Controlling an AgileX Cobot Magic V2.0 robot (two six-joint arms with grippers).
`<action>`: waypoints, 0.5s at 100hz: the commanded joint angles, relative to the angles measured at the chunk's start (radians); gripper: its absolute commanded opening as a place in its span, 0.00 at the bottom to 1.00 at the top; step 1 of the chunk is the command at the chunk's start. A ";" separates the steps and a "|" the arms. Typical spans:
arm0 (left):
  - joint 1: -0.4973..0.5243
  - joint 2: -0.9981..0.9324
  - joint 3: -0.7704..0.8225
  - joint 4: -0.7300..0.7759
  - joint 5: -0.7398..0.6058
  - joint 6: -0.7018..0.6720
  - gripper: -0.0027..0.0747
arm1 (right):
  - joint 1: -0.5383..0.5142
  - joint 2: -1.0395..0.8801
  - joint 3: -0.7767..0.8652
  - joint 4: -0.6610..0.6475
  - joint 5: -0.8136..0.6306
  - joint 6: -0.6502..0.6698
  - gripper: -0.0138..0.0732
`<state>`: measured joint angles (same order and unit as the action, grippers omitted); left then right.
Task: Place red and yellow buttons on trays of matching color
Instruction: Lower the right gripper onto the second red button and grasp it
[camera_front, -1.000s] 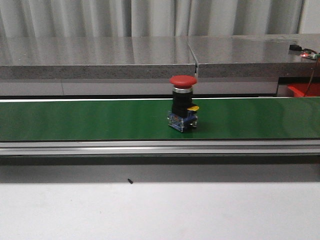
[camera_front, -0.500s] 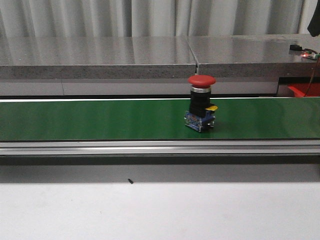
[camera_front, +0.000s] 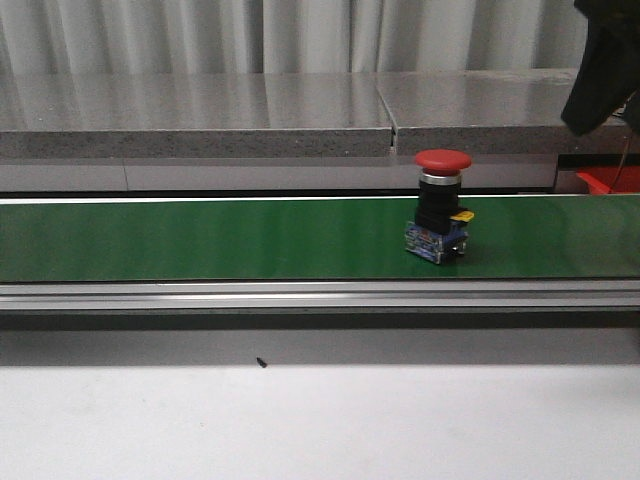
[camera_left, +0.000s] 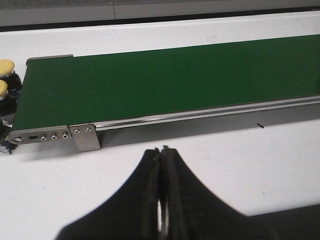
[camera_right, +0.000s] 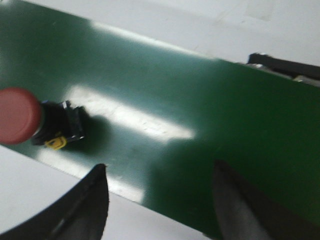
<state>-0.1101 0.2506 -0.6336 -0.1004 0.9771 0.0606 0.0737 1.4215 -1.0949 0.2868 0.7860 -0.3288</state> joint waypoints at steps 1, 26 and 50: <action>-0.006 0.012 -0.024 -0.015 -0.066 0.000 0.01 | 0.040 -0.040 0.002 0.019 -0.032 -0.047 0.64; -0.006 0.012 -0.024 -0.015 -0.066 0.000 0.01 | 0.087 -0.038 0.065 0.020 -0.064 -0.078 0.63; -0.006 0.012 -0.024 -0.015 -0.066 0.000 0.01 | 0.087 -0.034 0.065 0.130 -0.096 -0.256 0.68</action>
<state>-0.1101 0.2506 -0.6336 -0.1004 0.9771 0.0606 0.1602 1.4215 -1.0086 0.3310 0.7304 -0.4923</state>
